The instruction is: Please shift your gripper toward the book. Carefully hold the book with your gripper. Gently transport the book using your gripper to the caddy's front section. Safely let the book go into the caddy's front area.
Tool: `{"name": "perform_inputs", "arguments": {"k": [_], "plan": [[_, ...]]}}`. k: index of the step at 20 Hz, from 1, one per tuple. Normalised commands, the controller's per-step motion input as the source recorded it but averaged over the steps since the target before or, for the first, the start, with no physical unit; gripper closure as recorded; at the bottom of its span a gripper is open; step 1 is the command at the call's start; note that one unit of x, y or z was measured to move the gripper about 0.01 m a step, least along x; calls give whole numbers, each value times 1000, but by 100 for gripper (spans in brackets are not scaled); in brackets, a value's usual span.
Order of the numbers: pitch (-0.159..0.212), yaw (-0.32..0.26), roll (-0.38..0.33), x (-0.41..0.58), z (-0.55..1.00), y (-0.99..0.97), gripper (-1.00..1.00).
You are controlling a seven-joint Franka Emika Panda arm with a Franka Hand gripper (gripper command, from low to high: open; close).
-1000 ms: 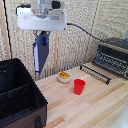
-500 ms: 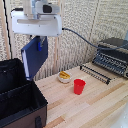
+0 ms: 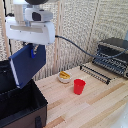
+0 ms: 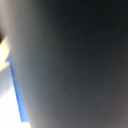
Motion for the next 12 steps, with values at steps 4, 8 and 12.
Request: {"name": "perform_inputs", "arguments": {"k": [4,8,12], "plan": [[13,-168,-12,-81,104,594,100],[40,-125,-2,-184,84,611,100],[71,-106,-17,-201,10,651,100]]}}
